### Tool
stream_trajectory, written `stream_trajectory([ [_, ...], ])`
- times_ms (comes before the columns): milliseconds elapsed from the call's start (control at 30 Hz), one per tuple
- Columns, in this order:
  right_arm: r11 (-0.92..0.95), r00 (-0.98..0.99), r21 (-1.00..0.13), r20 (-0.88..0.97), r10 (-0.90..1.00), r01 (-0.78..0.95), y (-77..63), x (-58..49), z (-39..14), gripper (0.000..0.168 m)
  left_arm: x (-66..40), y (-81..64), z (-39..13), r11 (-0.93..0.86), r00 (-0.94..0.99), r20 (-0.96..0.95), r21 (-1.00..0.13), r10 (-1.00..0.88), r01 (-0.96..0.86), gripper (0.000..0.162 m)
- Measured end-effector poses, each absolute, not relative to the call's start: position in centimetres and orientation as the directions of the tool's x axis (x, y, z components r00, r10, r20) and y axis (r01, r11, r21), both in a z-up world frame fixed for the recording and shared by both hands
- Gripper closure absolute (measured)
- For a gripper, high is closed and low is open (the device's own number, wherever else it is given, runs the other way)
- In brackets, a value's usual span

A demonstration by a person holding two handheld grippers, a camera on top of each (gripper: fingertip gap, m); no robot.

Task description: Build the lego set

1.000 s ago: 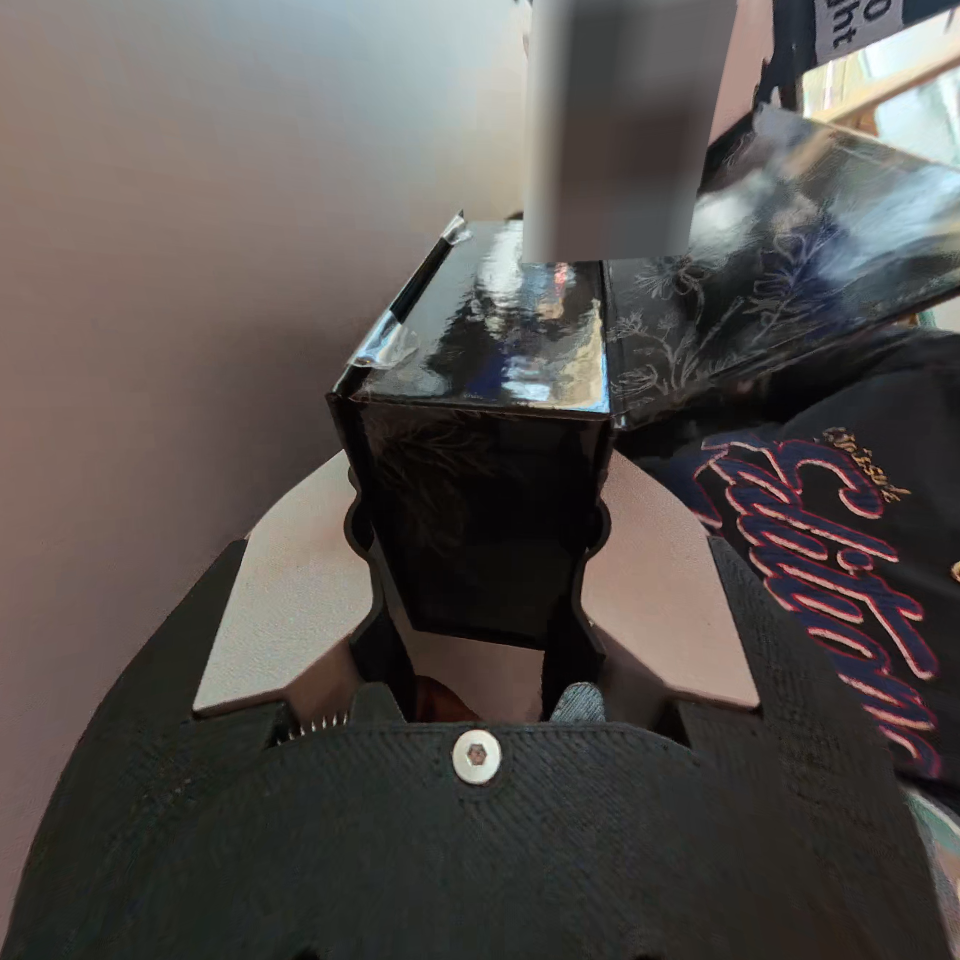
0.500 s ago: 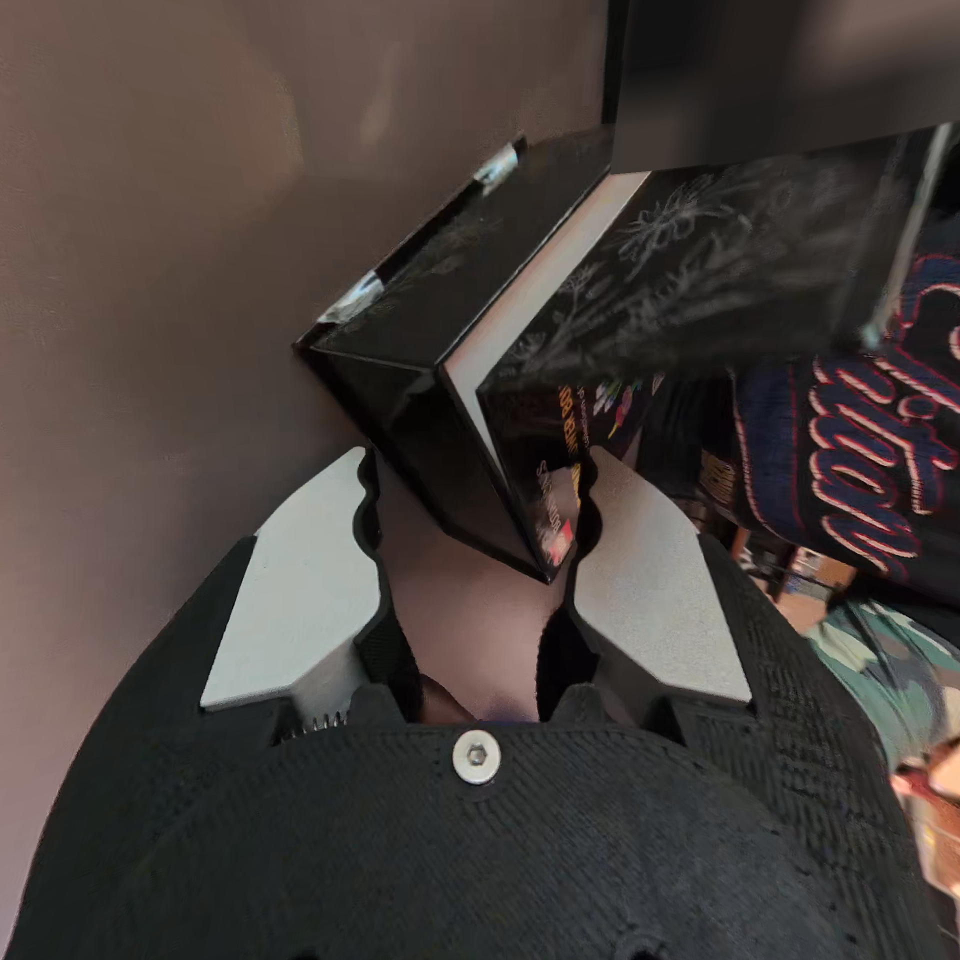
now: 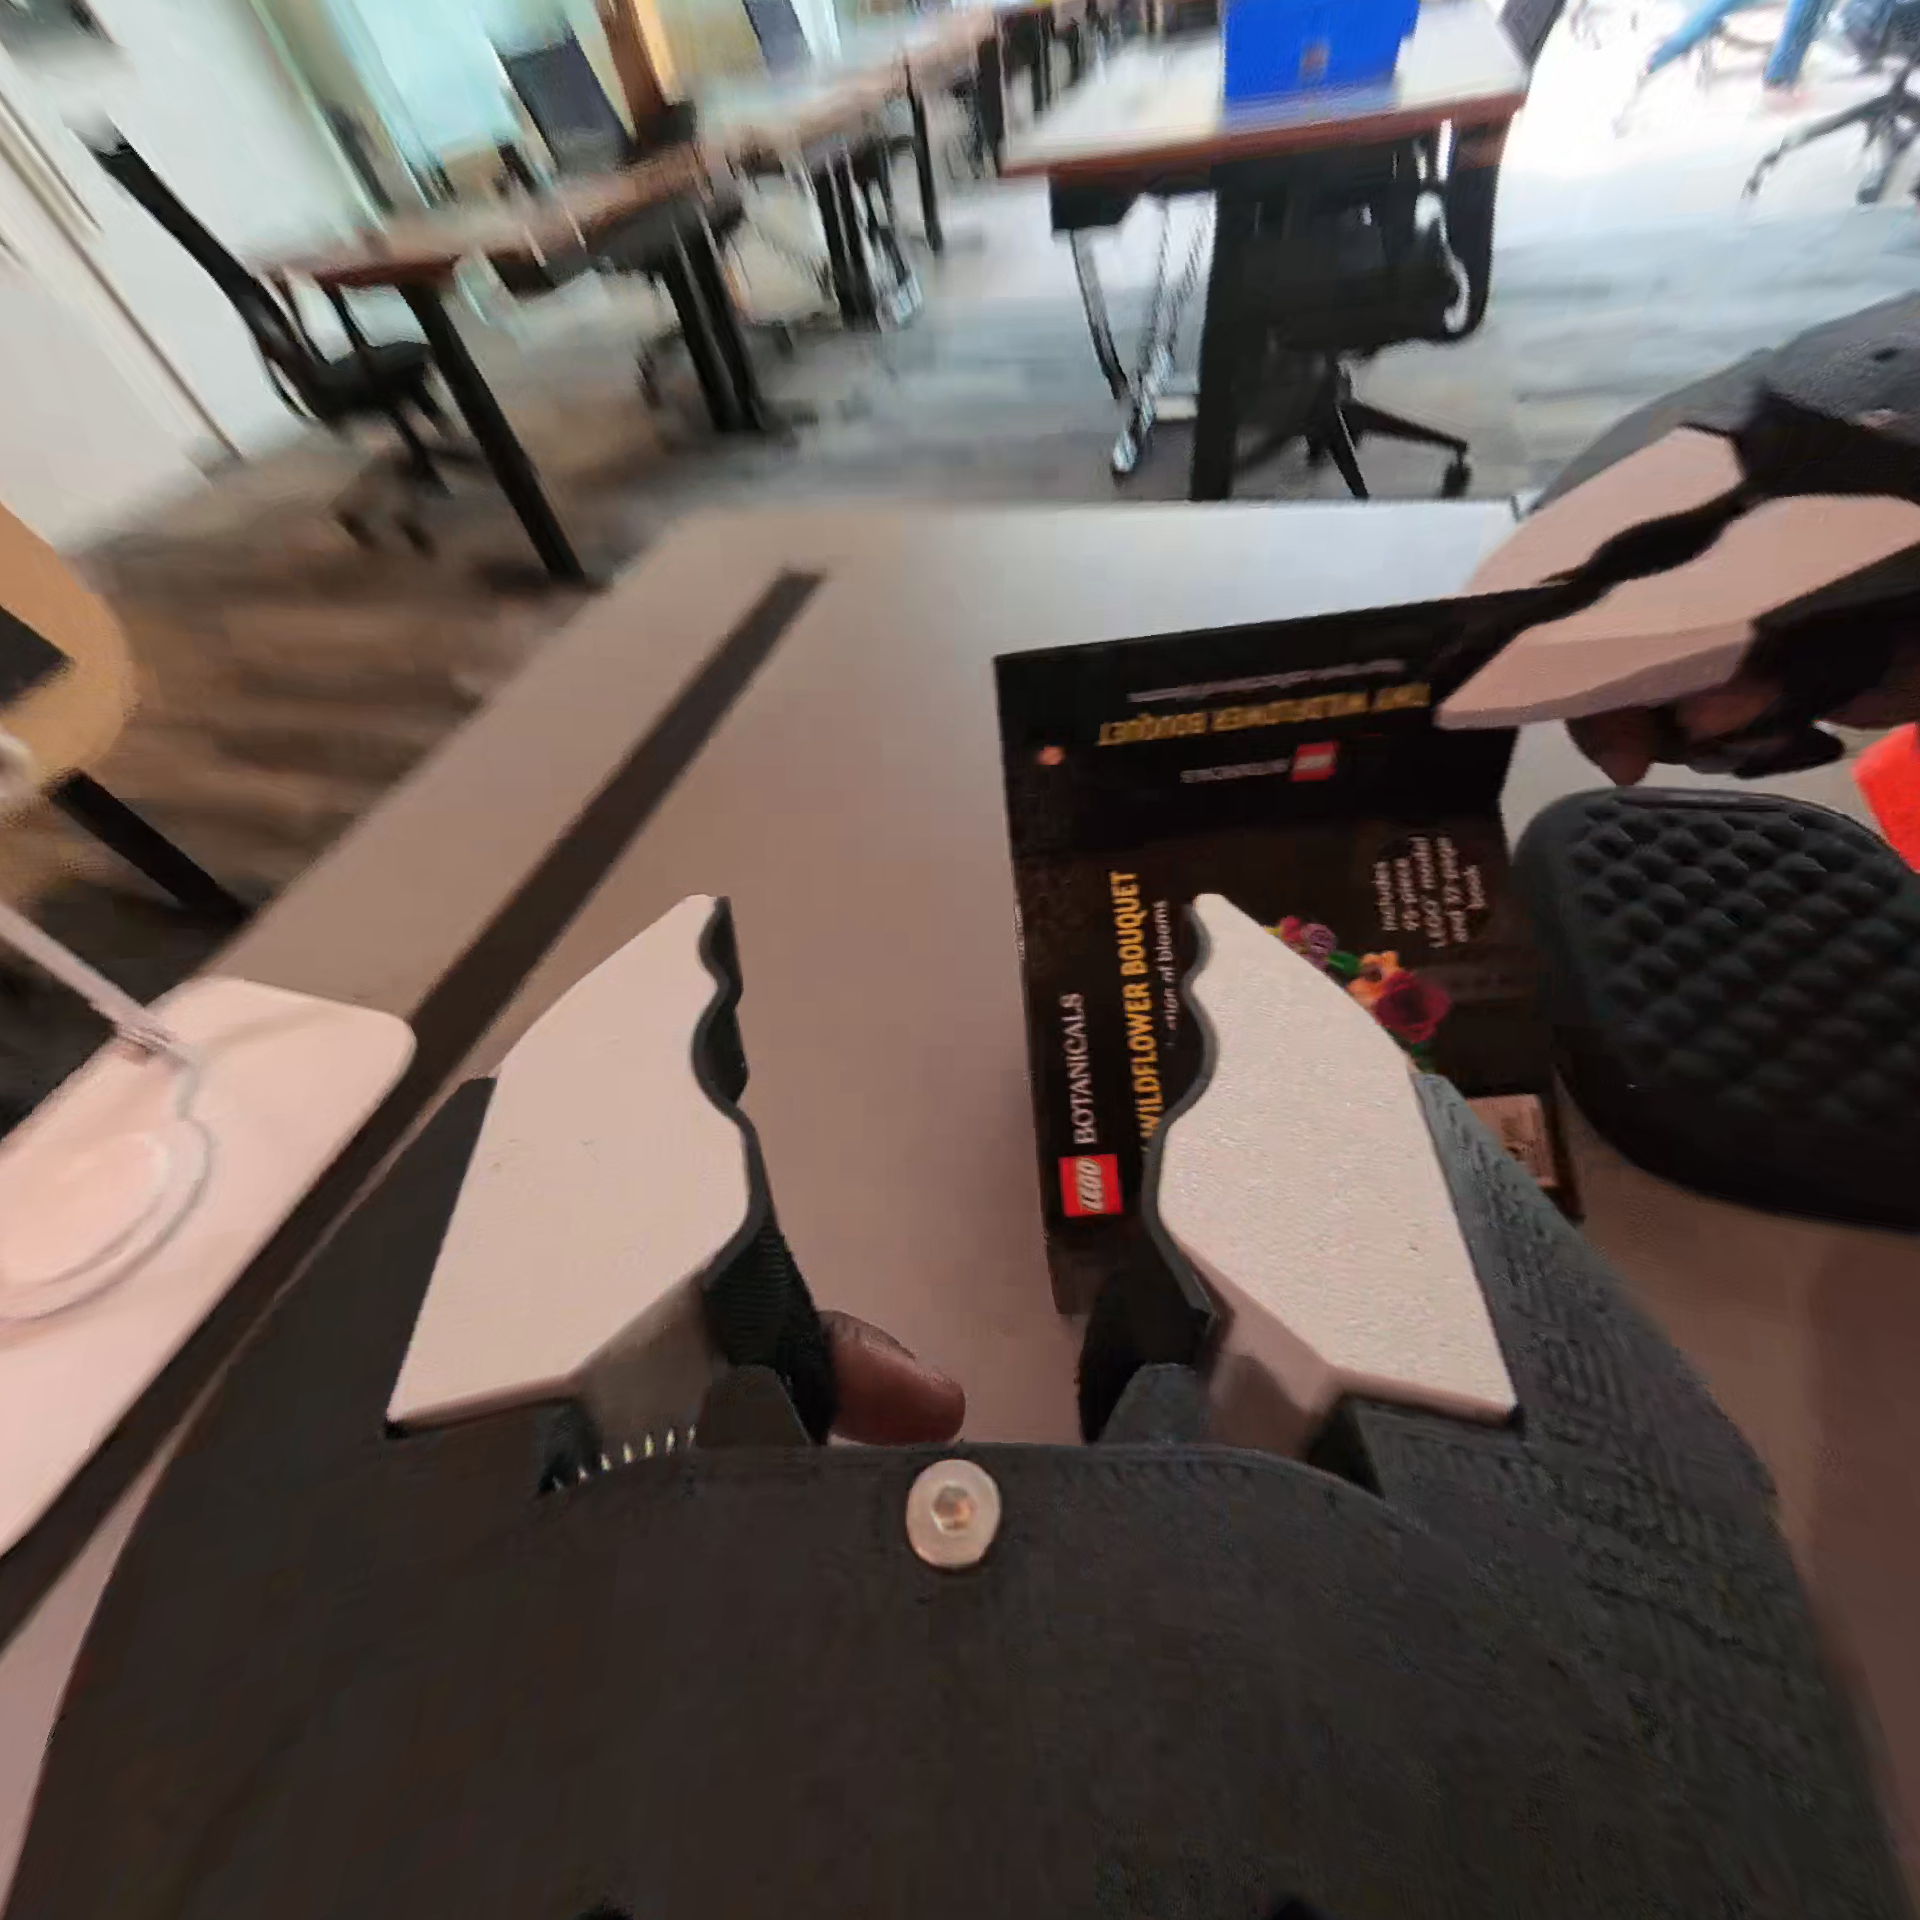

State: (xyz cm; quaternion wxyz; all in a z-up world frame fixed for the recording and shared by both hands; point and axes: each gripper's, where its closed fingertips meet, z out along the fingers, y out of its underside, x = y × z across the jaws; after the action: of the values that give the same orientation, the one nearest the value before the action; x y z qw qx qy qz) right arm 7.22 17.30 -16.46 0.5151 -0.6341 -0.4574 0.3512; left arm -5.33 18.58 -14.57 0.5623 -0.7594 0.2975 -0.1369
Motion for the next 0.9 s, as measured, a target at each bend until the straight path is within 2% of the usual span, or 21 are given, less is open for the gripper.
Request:
stream_trajectory([
  [67,0.011,0.335,-0.976,0.086,0.938,0.219,15.9,6.5,-14.8,0.16,-4.9,15.2,-12.8,-0.011,0.771,-0.288,-0.934,-0.568,-0.357,0.094],
  [167,0.138,0.303,-0.961,0.209,0.93,0.24,13.3,4.5,-12.6,0.16,-4.2,11.1,-10.6,0.228,0.683,-0.592,-0.802,-0.428,-0.553,0.099],
  [267,0.256,0.225,-0.932,0.315,0.922,0.257,9.8,1.5,-10.8,0.161,-4.4,8.7,-9.0,0.247,0.64,-0.678,-0.731,-0.36,-0.636,0.099],
  [333,0.308,0.148,-0.908,0.359,0.922,0.283,7.0,-0.7,-11.0,0.159,-4.3,7.0,-8.9,0.271,0.557,-0.732,-0.671,-0.392,-0.69,0.106],
  [400,0.38,0.111,-0.872,0.43,0.896,0.31,5.4,-2.3,-11.6,0.157,-4.9,6.0,-9.9,0.293,0.392,-0.836,-0.513,-0.384,-0.807,0.117],
  [467,0.426,0.07,-0.845,0.47,0.88,0.324,4.1,-3.3,-12.3,0.157,-6.2,5.6,-11.4,0.26,0.224,-0.908,-0.326,-0.355,-0.909,0.12],
  [533,0.428,0.01,-0.834,0.46,0.888,0.348,2.7,-3.8,-13.3,0.156,-7.1,5.3,-11.9,0.223,0.144,-0.937,-0.221,-0.317,-0.949,0.118],
  [667,0.441,-0.049,-0.816,0.458,0.888,0.374,1.4,-4.6,-14.6,0.154,-6.4,3.6,-12.4,0.279,0.126,-0.939,-0.221,-0.321,-0.935,0.117],
  [767,0.445,-0.135,-0.805,0.428,0.894,0.393,0.3,-4.8,-16.0,0.151,-6.8,3.1,-15.2,0.24,0.062,-0.917,-0.167,-0.394,-0.956,0.146],
  [833,0.45,-0.235,-0.802,0.385,0.892,0.393,-0.8,-4.4,-17.1,0.147,-6.9,2.8,-16.2,0.227,0.034,-0.912,-0.138,-0.41,-0.964,0.15],
  [900,0.421,-0.367,-0.846,0.297,0.882,0.327,-2.3,-3.4,-17.3,0.125,-7.1,2.2,-17.1,0.182,0.073,-0.887,-0.174,-0.456,-0.968,0.156],
])
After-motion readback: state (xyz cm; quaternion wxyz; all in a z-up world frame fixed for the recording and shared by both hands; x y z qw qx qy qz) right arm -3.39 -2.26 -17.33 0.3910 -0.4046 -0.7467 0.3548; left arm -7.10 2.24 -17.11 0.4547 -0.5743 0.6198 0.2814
